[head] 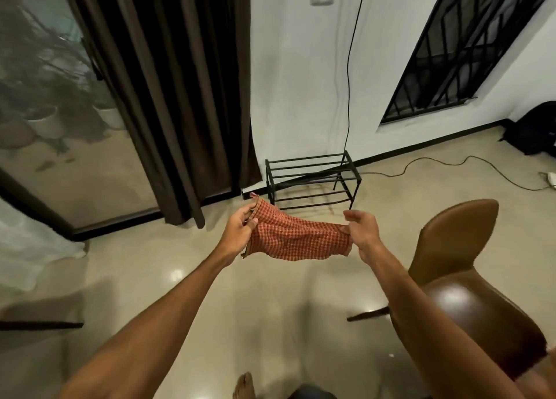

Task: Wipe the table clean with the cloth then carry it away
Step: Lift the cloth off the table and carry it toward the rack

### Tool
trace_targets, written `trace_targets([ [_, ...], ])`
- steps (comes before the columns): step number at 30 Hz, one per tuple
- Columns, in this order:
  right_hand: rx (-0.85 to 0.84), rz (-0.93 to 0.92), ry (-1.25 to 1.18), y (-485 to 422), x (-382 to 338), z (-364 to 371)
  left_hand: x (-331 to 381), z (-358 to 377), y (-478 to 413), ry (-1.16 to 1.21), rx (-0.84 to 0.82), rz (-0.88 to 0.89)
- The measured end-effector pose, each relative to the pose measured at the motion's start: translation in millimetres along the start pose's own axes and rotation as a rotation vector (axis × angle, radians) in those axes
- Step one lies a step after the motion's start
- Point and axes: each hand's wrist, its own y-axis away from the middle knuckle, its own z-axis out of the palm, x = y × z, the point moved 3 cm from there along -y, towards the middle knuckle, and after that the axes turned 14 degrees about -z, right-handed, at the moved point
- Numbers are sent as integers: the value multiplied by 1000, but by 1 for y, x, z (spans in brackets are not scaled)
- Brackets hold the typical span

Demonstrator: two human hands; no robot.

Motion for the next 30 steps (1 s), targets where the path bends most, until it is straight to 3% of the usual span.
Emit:
trace_targets([
  [3,26,184,68,-63,6,5,32,7,-63,-37,-30,54],
  [8,-248,493,-154,-146,27,23,60,34,-166,-167,-13,76],
  [10,-296,497,-259,-176,28,29,64,46,-201,-188,9,45],
  [16,-202,432,-417,-308,40,38,75,86,-317,-185,45,-98],
  [22,-144,342,-397,-420,54,50,78,108,-419,-99,81,-208],
  [30,-126,195,-225,-538,114,108,8,126,-561,-82,28,-314],
])
